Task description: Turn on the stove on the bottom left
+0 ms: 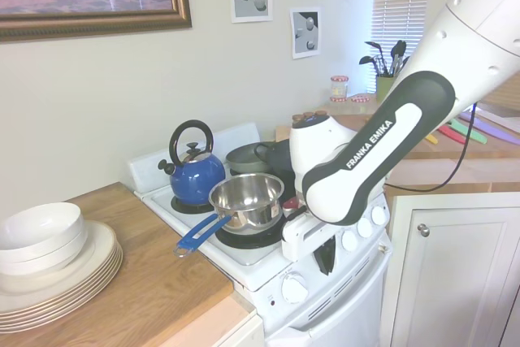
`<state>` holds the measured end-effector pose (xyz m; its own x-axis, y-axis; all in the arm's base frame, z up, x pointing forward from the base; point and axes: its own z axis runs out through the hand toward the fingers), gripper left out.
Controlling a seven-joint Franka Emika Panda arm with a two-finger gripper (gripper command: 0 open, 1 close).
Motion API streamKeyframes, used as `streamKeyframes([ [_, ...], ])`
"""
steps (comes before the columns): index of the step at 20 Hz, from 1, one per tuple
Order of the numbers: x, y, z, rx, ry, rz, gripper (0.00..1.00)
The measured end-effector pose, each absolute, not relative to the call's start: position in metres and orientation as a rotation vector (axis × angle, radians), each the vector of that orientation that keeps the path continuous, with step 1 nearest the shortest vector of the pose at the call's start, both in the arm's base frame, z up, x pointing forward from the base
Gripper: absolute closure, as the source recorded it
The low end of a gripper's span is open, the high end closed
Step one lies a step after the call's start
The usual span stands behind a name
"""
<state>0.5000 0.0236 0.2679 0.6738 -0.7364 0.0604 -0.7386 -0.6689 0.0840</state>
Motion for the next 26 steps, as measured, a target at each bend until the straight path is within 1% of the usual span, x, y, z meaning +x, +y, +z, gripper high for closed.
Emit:
streamKeyframes([
  [7, 0.466, 0.018, 0.301, 2.794, -1.299, 0.076, 1.00],
  [11, 0.448, 0.001, 0.311, 2.782, -1.387, 0.078, 1.00],
  [12, 0.445, -0.005, 0.312, 2.776, -1.430, 0.069, 0.00],
  [16, 0.439, -0.025, 0.317, 2.782, -1.527, 0.047, 0.00],
  [26, 0.439, -0.020, 0.320, 2.799, -1.502, 0.057, 0.00],
])
